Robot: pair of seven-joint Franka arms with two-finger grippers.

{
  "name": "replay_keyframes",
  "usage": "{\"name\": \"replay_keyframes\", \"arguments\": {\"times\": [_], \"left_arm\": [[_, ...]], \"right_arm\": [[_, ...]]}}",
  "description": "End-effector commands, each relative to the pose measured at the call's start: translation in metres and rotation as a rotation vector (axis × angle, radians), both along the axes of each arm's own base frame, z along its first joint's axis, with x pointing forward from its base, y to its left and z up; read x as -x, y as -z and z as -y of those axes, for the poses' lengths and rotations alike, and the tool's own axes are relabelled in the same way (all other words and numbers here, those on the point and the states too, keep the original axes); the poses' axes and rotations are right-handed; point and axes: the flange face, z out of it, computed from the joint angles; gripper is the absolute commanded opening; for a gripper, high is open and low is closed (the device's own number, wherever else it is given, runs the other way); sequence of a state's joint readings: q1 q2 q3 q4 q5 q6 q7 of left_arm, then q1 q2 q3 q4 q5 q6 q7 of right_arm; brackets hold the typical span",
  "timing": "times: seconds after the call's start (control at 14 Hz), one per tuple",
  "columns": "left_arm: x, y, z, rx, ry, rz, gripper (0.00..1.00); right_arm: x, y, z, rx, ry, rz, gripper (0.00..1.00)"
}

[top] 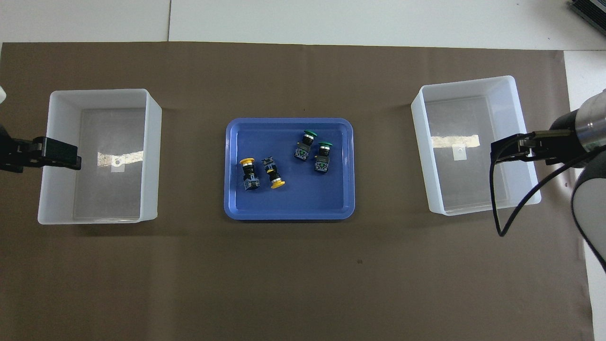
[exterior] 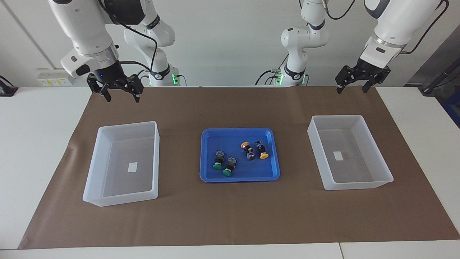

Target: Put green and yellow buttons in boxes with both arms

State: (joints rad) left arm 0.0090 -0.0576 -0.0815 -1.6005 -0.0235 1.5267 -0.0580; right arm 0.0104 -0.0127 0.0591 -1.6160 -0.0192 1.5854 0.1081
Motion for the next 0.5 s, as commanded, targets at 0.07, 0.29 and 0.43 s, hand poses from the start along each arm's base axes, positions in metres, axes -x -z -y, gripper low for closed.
{"name": "replay_keyframes", "arguments": {"times": [0.07,0.29,0.43], "left_arm": [[0.005,0.002,-0.002,0.001,0.001,0.002,1.0],[0.009,0.009,-0.003,0.006,-0.033,0.016,1.0],[0.008,0.016,0.003,0.008,-0.115,0.031,1.0]], "right_arm": [[0.0,0.0,0.001,-0.02,-0.004,0.016,1.0],[-0.006,0.008,-0.007,-0.024,-0.008,0.067,1.0],[-0.009,0.012,-0.019,-0.02,0.016,0.074,1.0]]}}
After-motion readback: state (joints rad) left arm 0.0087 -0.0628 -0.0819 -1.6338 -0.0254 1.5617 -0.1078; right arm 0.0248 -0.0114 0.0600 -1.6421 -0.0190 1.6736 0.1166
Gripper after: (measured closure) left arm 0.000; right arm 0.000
